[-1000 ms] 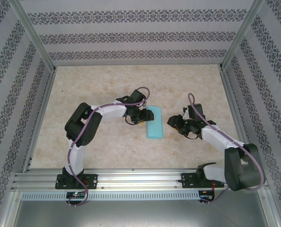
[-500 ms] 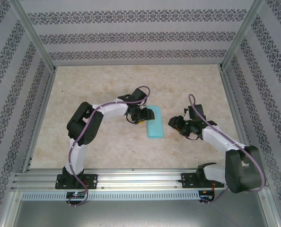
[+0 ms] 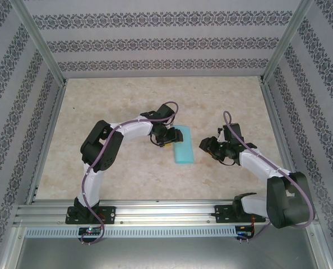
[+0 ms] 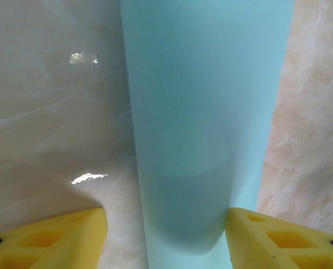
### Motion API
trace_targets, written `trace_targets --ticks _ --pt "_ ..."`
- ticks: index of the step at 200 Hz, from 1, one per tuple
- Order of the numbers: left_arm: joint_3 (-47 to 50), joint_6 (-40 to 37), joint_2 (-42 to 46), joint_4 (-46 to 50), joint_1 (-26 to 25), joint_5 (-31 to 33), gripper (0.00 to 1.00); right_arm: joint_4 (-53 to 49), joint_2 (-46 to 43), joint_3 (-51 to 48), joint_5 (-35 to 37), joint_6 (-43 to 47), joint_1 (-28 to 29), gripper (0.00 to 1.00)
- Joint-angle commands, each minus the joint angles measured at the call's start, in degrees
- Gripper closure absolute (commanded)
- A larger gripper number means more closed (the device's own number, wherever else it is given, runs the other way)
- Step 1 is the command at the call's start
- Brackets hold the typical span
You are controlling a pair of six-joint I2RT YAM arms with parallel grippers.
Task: Fold a paper plane with a square sheet of paper (fold left side to right side)
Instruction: First fold in half a square sheet of paper at the center of the table, then hold the square sheet of paper at the center of the table.
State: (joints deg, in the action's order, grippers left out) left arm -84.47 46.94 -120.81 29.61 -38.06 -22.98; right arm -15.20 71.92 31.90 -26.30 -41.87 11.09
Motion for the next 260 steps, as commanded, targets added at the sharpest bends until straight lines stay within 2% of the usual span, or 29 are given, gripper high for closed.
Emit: trace_targets --ticks 1,260 --pt "-0.7 -1.6 -3.6 1.7 -0.7 3.4 0.39 2.2 1.0 0.1 -1.7 0.1 -0.4 0.58" --pt "-5.6 -3.2 -8.3 6.1 -1.8 3.4 0.35 3.4 3.4 0.8 -2.3 -0.5 1.3 0.59"
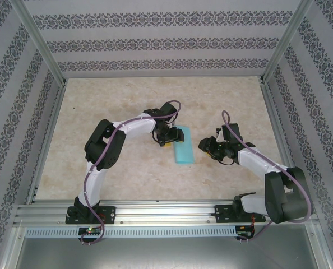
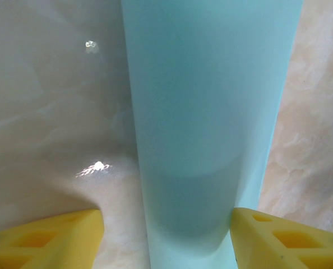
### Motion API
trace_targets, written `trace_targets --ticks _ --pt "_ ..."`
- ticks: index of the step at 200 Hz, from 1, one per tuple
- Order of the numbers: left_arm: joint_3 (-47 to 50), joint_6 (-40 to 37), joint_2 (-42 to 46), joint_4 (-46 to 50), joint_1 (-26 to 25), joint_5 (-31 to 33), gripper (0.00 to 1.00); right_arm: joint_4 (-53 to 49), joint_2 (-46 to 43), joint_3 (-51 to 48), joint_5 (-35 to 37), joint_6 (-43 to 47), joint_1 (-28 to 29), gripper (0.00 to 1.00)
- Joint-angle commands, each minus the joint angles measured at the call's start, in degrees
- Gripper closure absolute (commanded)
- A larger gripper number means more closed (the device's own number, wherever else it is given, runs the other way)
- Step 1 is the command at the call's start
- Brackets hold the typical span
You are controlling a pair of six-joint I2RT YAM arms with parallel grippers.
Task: Fold a paper plane with a square sheet of paper (fold left side to right side)
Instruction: Hold the square sheet of paper at the center of the table.
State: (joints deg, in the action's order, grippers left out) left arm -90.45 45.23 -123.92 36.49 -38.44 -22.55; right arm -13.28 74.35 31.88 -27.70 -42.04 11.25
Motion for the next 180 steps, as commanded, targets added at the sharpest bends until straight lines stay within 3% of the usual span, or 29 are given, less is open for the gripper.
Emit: trace_targets --ticks 1,180 --pt "0.4 -1.5 -5.2 -0.8 -1.4 3.0 0.35 1.5 1.0 0.8 -0.9 -0.3 1.1 0.59" --pt "-0.2 -2.1 -6.5 0.0 -1.6 3.3 0.34 3.4 5.3 2.7 -0.6 -1.9 4.9 0.65"
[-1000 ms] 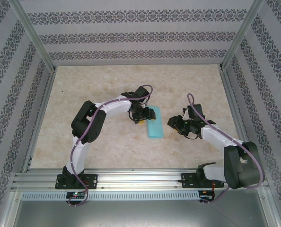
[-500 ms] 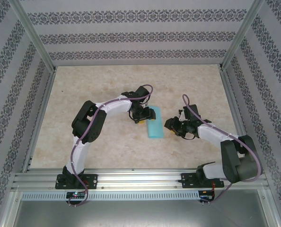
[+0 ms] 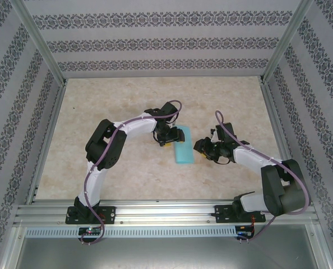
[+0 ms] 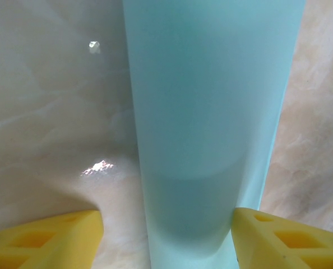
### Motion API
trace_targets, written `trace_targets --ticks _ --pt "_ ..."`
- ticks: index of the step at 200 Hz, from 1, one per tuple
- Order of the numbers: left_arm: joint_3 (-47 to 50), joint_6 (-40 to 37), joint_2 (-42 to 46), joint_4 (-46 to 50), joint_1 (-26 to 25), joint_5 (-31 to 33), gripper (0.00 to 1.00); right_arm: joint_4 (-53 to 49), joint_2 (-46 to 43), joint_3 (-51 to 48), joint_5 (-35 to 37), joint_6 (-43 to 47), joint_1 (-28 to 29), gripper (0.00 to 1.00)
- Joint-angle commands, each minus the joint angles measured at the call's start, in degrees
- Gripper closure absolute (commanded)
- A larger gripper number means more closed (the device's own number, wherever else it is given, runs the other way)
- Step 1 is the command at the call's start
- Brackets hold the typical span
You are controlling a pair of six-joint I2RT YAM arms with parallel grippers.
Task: Fold a paper plane with a square sheet of paper (fold left side to right side)
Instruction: Hold the square sheet of paper at the center of the table.
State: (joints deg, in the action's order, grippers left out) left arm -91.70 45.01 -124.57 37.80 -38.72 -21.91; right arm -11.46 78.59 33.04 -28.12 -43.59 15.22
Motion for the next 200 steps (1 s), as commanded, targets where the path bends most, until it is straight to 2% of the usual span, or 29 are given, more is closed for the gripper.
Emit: trace_targets --ticks 1,66,200 --pt "1.0 -1.9 -5.9 -1.3 -1.4 2.7 0.34 1.5 1.1 1.6 -0.3 -0.3 1.0 0.65" --pt "0.8 -1.9 -6.0 -1.1 -1.4 2.7 0.34 4.9 4.7 2.0 -2.1 -1.7 2.6 0.78" --pt "0.7 -1.9 -6.1 -1.0 -1.8 3.0 0.34 3.6 10.0 3.7 -1.2 -1.0 4.7 0.78"
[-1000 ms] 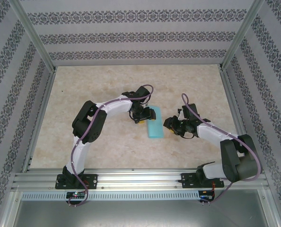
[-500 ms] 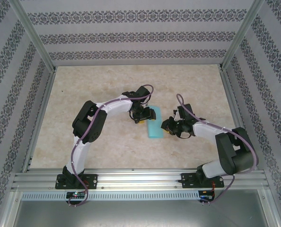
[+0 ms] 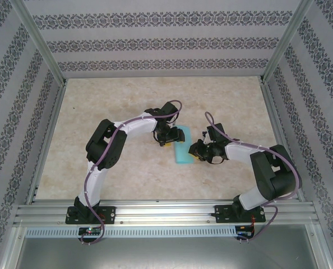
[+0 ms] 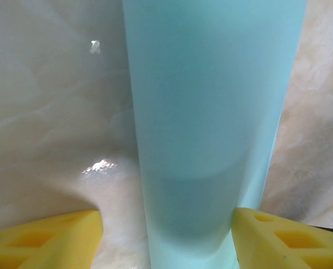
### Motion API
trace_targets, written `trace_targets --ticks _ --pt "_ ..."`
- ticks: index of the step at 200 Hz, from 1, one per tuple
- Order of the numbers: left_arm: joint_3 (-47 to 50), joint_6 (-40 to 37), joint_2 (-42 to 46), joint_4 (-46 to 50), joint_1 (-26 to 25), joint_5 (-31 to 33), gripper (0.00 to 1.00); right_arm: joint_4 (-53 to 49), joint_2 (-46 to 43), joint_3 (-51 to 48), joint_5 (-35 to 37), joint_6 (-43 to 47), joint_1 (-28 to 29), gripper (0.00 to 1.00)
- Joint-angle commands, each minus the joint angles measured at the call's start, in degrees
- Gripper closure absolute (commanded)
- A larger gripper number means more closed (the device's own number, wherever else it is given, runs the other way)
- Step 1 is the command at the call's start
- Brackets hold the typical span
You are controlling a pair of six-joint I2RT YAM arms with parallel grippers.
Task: Fold a paper plane with a square sheet of paper (fold left side to right side)
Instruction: Hold the square sheet of paper at the center of the table.
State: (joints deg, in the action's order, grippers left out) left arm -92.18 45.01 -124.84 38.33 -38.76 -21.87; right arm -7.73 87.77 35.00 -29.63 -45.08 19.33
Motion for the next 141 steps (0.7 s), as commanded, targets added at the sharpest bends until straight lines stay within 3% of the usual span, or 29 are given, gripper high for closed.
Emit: trace_targets --ticks 1,141 --pt "1.2 -1.9 -5.8 -1.5 -1.7 3.0 0.34 -0.2 0.9 1.7 0.3 0.5 0.5 0.78" --pt "1.3 -2.4 -4.5 -1.1 -1.7 3.4 0.34 -3.6 4.1 2.4 2.1 2.1 0.9 0.77"
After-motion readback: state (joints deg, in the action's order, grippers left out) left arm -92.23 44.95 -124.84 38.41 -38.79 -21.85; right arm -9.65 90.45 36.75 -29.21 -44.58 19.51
